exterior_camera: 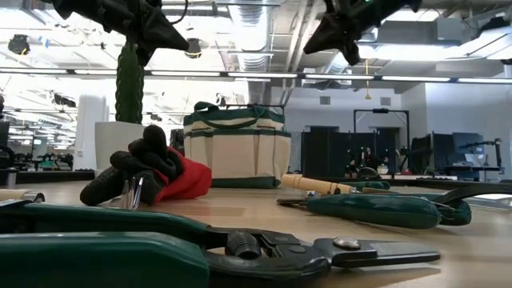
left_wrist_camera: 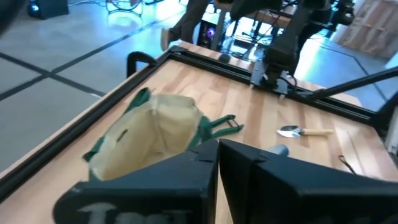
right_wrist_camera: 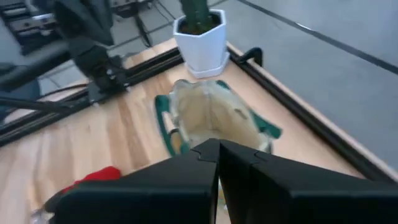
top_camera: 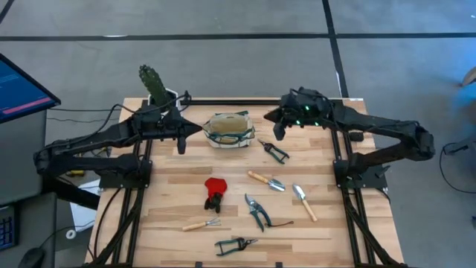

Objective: Pick & Place Garden tools in Gardening bag
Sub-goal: Put the left trowel into the gardening bag

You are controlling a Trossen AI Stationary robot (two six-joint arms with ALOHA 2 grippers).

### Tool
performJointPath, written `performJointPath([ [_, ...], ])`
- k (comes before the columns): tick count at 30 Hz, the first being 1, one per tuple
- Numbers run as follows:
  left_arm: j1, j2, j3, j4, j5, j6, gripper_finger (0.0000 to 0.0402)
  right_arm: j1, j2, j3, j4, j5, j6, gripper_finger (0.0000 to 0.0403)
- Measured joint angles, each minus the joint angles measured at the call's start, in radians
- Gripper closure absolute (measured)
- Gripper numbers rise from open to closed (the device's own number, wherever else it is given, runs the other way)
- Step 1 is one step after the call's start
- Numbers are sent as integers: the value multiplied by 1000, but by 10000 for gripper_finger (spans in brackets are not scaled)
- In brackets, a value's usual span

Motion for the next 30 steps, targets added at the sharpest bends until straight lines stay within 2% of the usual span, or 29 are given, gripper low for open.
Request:
performJointPath([
  [6,-64,0,0,20,0,0,399,68,-49,-54,1,67,46,403],
  [17,-153,0,0,70,-22,7,399,177,-54,-53,20,250,100,403],
  [22,-206,0,0,74,-94,65,399,219,-54,-53,19,275,130,403],
  [30,-299,0,0,78,-111,79,399,291,-54,-53,-6,342,179,403],
])
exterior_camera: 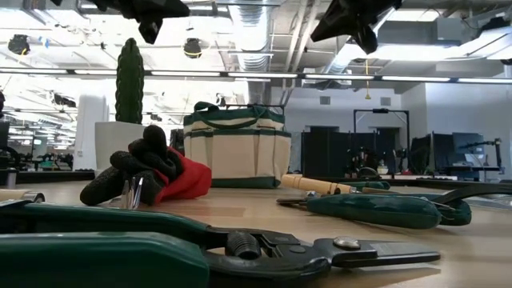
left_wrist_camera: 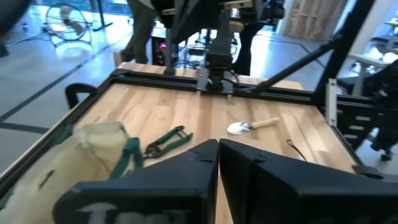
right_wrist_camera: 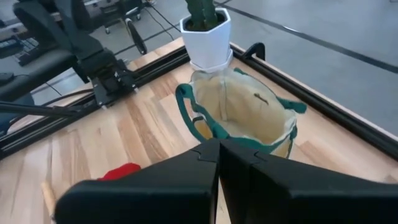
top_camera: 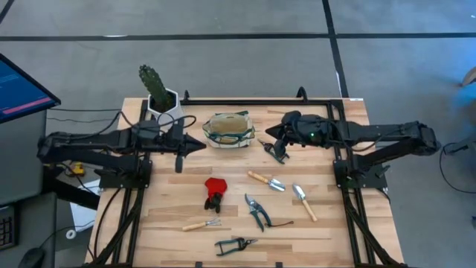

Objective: Pick & Place Garden tools in Gardening bag
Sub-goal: Put the left trowel into the gardening bag

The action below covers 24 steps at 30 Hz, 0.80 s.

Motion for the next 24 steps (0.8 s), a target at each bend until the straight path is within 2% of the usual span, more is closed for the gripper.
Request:
performJointPath([
  [7,-68,0,0,2,-46,0,399,80,0,0,-61,117,126,403],
  [16,-121,0,0,3,-51,-3,399,216,0,0,-150,245,313,403],
  [24,-147,0,0,3,-51,-3,399,291,0,0,-150,250,324,403],
])
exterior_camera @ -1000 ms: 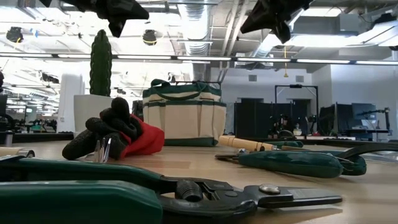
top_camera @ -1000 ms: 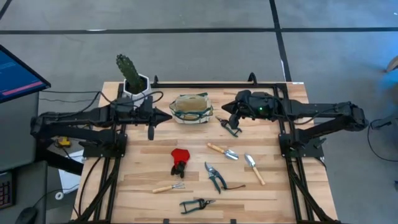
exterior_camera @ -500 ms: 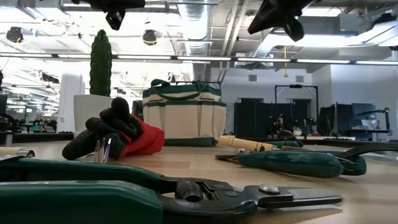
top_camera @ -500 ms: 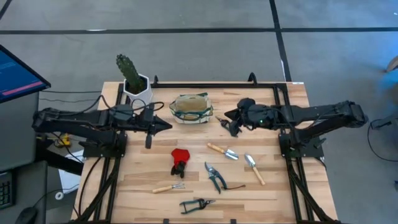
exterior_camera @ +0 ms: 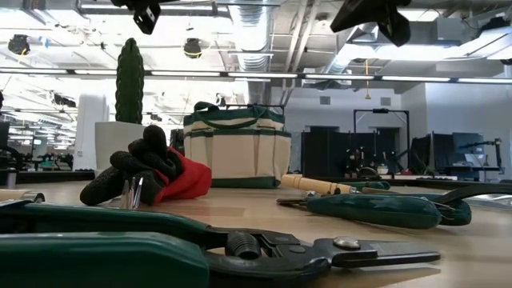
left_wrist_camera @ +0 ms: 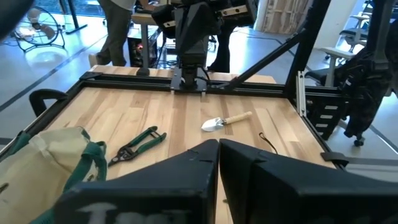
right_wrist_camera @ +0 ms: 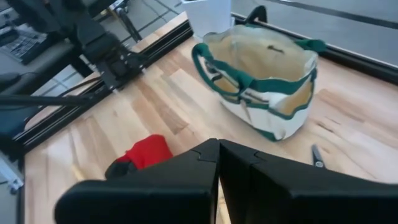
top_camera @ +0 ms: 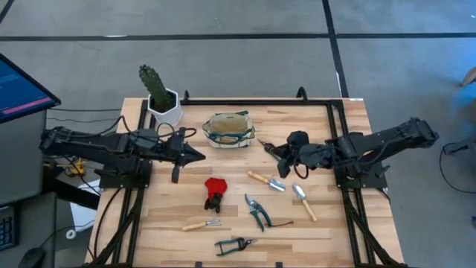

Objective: Pick & Place Garden tools in Gardening bag
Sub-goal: Put the left trowel into the gardening bag

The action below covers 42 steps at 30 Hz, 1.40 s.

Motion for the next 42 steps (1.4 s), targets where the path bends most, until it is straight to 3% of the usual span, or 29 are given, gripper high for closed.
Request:
performJointPath([
  [5,-7,0,0,0,1,0,399,22,0,0,0,-6,-2,403],
  [11,-7,0,0,0,15,0,399,22,0,0,0,-111,-65,403],
  [28,-7,0,0,0,-13,-31,399,-16,34,0,-115,-138,-78,400],
  [32,-7,0,0,2,-13,-31,399,-27,100,1,-120,-196,-144,367],
  [42,-7,0,0,3,-13,-29,399,-27,299,0,-84,-216,-178,216],
])
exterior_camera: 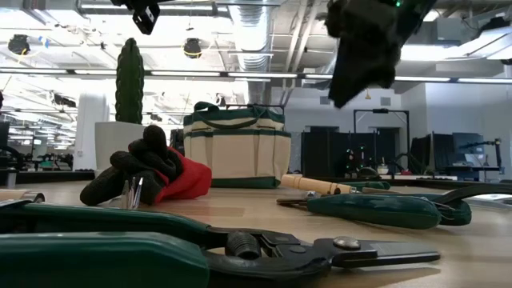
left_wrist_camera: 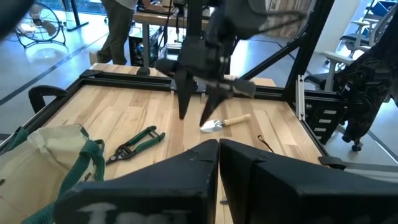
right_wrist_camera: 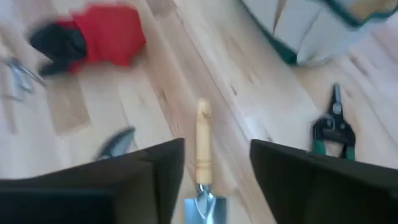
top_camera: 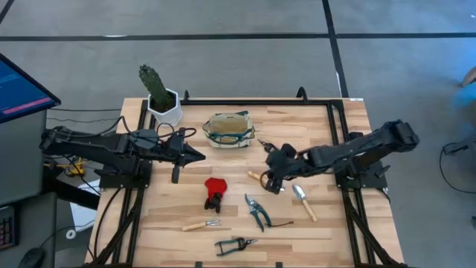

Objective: Pick & Place Garden tools in Gardening bag
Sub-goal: Put the left trowel into the gardening bag

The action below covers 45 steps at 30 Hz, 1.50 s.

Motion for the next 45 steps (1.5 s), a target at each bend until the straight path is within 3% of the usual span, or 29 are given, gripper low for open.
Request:
performJointPath([
  [6,0,0,0,-1,0,3,399,0,119,1,27,-3,8,185],
  [16,0,0,0,-1,0,5,399,-19,266,0,71,-83,9,211],
  [35,0,0,0,-9,0,5,399,-82,356,0,137,-187,-3,227],
  [45,0,0,0,-9,0,5,399,-91,355,1,153,-210,-3,270],
])
